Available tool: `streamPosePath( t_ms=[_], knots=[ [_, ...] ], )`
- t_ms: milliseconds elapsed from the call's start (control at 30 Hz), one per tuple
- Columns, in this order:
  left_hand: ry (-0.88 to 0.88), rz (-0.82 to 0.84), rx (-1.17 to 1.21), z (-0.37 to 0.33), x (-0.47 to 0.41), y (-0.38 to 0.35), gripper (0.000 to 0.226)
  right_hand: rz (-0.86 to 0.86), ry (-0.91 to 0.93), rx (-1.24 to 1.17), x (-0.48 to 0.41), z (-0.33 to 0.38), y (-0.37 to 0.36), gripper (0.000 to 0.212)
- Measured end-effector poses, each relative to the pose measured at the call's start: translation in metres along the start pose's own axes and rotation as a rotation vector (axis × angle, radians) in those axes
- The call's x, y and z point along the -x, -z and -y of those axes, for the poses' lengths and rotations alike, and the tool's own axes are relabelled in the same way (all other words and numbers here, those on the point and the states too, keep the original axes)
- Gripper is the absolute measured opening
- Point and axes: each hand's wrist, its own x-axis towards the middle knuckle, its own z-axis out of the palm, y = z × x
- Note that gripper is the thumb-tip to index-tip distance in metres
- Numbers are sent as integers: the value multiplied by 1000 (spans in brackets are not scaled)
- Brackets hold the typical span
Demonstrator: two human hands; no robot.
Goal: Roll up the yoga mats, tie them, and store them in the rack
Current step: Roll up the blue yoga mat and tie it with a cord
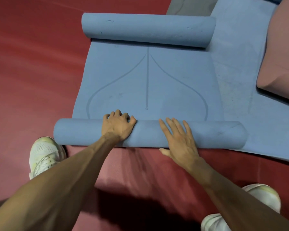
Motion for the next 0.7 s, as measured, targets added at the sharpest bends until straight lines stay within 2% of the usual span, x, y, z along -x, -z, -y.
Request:
streamPosePath(
  t_ms=[267,367,467,600,700],
  knots=[
    [-69,-86,-27,1,-4,-3,42,141,-96,14,-25,-1,-6,118],
    [-137,-100,-83,3,0,-3,46,112,-71,14,-35,-9,-3,117],
    [-161,-76,1,4,3,0,49,185,-21,-15,-40,-14,6,107],
    [-237,-74,-67,2,15,4,78,299,-7,-40,-54,-17,23,98],
    [-255,-60,-67,2,23,8,85,442,11,-77,-73,-25,40,94]
  ],
)
